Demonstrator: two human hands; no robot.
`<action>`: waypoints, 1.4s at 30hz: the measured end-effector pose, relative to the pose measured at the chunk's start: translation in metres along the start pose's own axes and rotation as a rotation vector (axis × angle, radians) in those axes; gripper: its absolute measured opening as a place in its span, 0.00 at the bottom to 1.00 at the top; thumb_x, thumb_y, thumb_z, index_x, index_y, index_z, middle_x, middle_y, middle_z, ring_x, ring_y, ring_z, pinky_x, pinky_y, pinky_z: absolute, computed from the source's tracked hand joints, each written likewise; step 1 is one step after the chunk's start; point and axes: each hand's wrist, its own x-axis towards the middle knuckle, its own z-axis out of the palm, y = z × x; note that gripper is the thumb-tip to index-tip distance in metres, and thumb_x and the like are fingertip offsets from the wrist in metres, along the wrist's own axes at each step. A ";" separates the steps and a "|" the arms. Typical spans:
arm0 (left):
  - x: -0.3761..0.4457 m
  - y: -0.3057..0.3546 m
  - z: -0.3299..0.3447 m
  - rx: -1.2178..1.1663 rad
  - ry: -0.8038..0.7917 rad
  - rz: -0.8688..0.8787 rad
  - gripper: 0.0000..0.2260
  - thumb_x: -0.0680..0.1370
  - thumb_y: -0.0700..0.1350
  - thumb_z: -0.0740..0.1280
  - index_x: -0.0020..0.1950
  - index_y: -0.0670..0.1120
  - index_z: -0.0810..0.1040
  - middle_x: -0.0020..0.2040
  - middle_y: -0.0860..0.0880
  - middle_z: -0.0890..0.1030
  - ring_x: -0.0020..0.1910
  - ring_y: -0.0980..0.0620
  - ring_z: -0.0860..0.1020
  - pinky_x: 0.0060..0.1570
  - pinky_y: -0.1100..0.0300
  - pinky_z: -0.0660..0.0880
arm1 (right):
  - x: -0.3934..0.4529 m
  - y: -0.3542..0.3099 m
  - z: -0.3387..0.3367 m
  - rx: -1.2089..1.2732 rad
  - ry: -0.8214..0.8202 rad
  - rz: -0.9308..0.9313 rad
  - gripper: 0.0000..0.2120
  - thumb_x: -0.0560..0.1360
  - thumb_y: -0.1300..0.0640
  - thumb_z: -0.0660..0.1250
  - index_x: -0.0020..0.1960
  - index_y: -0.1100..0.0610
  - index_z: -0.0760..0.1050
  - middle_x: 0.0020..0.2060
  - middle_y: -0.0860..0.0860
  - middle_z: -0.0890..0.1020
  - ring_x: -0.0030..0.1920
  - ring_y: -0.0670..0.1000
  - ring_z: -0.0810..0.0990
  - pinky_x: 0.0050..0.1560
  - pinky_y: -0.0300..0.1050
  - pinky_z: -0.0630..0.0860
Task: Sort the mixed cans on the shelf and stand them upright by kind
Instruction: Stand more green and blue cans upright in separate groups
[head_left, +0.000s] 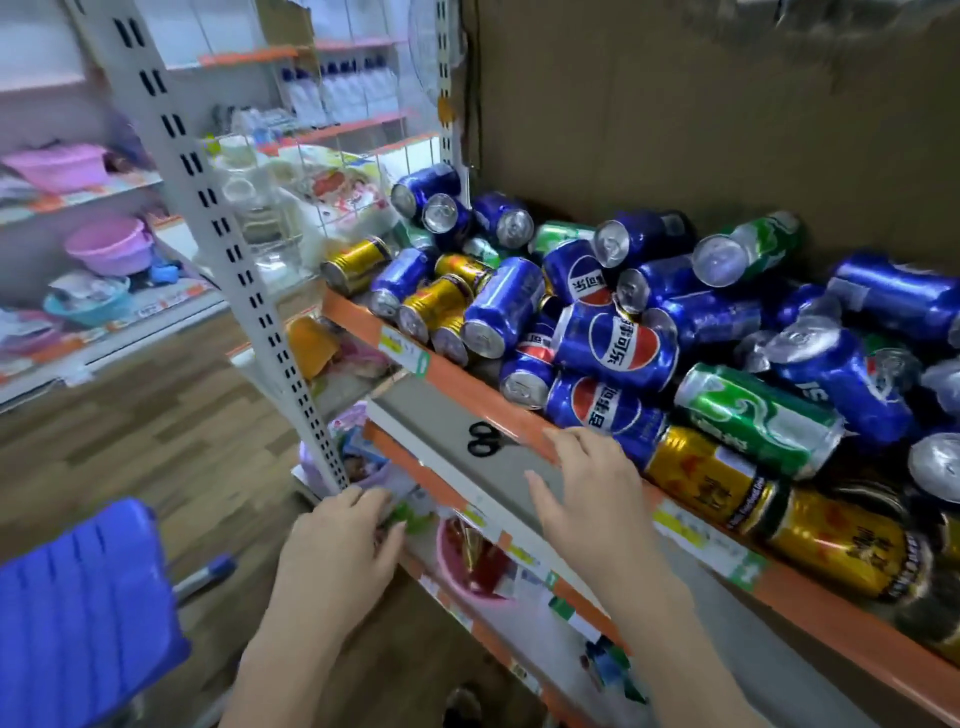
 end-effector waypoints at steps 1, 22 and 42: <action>0.017 -0.008 -0.008 0.006 0.018 -0.003 0.10 0.71 0.46 0.71 0.51 0.46 0.80 0.42 0.49 0.81 0.40 0.46 0.80 0.33 0.58 0.70 | 0.017 -0.006 0.005 0.030 -0.003 -0.005 0.21 0.76 0.51 0.64 0.67 0.58 0.70 0.60 0.52 0.75 0.62 0.53 0.71 0.62 0.47 0.67; 0.225 -0.003 -0.031 -0.146 0.115 0.369 0.12 0.74 0.50 0.68 0.56 0.48 0.78 0.49 0.49 0.79 0.46 0.44 0.77 0.38 0.55 0.72 | 0.135 -0.007 -0.005 -0.038 0.319 0.254 0.18 0.71 0.58 0.72 0.60 0.61 0.76 0.53 0.55 0.80 0.55 0.57 0.75 0.58 0.49 0.70; 0.247 0.020 -0.024 -0.391 -0.159 0.621 0.34 0.71 0.66 0.60 0.71 0.48 0.63 0.67 0.50 0.66 0.60 0.52 0.70 0.49 0.67 0.64 | 0.145 0.022 -0.028 -0.345 -0.222 0.298 0.42 0.66 0.45 0.71 0.74 0.51 0.56 0.66 0.47 0.69 0.65 0.50 0.66 0.65 0.41 0.58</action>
